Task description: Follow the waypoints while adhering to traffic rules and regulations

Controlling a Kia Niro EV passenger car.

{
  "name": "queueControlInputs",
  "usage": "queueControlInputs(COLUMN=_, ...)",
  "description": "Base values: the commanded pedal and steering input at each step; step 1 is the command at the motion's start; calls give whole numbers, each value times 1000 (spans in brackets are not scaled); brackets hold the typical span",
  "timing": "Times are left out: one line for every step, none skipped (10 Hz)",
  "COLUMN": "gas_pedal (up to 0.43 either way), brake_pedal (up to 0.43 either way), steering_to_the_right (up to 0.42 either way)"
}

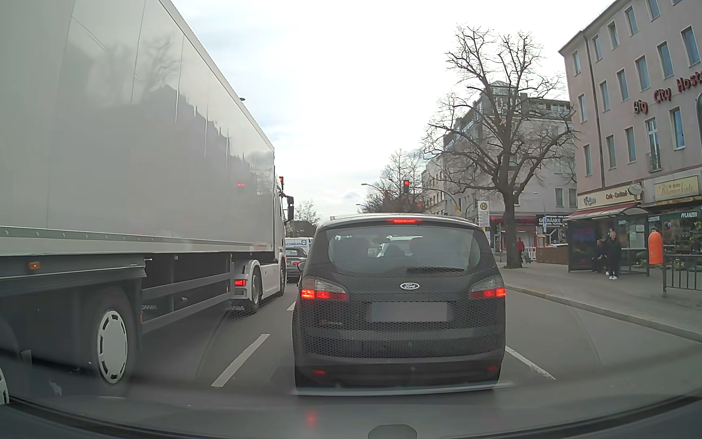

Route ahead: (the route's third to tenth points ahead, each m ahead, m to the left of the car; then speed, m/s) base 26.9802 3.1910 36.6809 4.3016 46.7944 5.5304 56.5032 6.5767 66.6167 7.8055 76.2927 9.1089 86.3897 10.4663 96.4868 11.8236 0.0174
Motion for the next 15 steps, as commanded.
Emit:
queueControlInputs(gas_pedal=0, brake_pedal=201, steering_to_the_right=-13)
queueControlInputs(gas_pedal=0, brake_pedal=183, steering_to_the_right=-13)
queueControlInputs(gas_pedal=0, brake_pedal=110, steering_to_the_right=-13)
queueControlInputs(gas_pedal=0, brake_pedal=67, steering_to_the_right=-13)
queueControlInputs(gas_pedal=0, brake_pedal=73, steering_to_the_right=-13)
queueControlInputs(gas_pedal=0, brake_pedal=165, steering_to_the_right=-13)
queueControlInputs(gas_pedal=0, brake_pedal=201, steering_to_the_right=-13)
queueControlInputs(gas_pedal=0, brake_pedal=220, steering_to_the_right=-13)
queueControlInputs(gas_pedal=0, brake_pedal=201, steering_to_the_right=-13)
queueControlInputs(gas_pedal=0, brake_pedal=146, steering_to_the_right=-13)
queueControlInputs(gas_pedal=0, brake_pedal=110, steering_to_the_right=-13)
queueControlInputs(gas_pedal=0, brake_pedal=85, steering_to_the_right=-13)
queueControlInputs(gas_pedal=0, brake_pedal=122, steering_to_the_right=-13)
queueControlInputs(gas_pedal=0, brake_pedal=189, steering_to_the_right=-13)
queueControlInputs(gas_pedal=0, brake_pedal=226, steering_to_the_right=-13)
